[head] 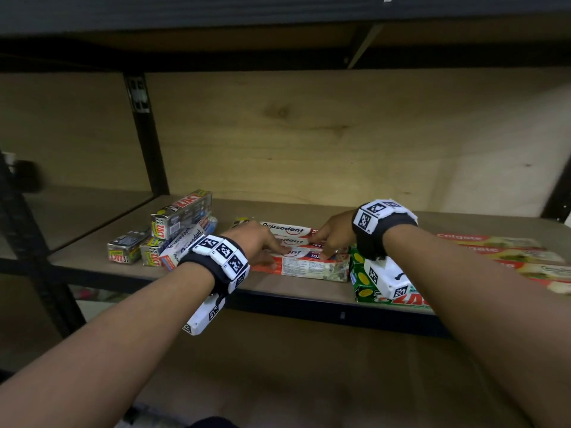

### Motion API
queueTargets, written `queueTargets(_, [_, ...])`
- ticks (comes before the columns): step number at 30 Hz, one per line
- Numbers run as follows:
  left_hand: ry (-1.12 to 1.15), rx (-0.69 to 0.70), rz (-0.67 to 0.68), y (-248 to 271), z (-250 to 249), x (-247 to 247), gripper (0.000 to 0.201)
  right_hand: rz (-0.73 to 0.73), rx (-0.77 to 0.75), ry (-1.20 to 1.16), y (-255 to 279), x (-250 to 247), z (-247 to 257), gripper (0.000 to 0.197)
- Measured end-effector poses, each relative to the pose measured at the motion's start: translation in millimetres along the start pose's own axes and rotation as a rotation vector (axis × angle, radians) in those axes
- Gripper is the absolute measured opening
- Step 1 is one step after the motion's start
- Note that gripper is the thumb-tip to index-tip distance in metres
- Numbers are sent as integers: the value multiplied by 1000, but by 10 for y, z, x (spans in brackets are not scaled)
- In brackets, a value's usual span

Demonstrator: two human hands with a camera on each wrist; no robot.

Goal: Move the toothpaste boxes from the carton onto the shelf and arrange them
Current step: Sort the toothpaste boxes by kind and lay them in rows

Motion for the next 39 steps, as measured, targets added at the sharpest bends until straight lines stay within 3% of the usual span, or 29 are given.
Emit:
queueTargets(5, [-26,6,-31,102,-4,25,45,-147,-8,-134,80,46,-9,58])
queueTargets(9, [-50,24,-100,319,75,-85,39,-235,-14,-29,178,38,129,42])
queueTargets(13, [-115,-80,-174,649,449,-266,41,-337,-39,52,213,57,359,36])
queueTargets(16, [-169,-153,-247,966,752,-389,32,-400,-52,41,210,39,585,34])
queueTargets(20, [-205,-324,-298,1331,1267,-371,27,-493,-178,21,227,-38,1147,33])
queueTargets(22, [-184,-380,-284,1449,1490,-298,33,-526,-249,5,183,-56,1461,33])
queueTargets(25, [-153,-459,-270,1547,1722,-145,58,-532,-299,-10,-24,-4,1837,41])
queueTargets(29, [-44,-524,-141,1570,1865,109,87,-523,-312,-97,-308,76,2208,47])
queueTargets(33, [128,-503,-138,1552,1928,229,89,-547,-317,-207,-590,177,2411,62])
queueTargets(39, [154,-510,-154,1522,1996,253,89,-522,-261,-242,-772,158,2269,74])
Point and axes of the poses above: each hand's wrist, its own y-axis away from the middle knuckle, its own x-axis out of the palm, z = x × y, the point moved 5 cm from there along -y, towards the middle knuckle, and after that the axes turned 10 degrees about -x, right-handed, at the moved point
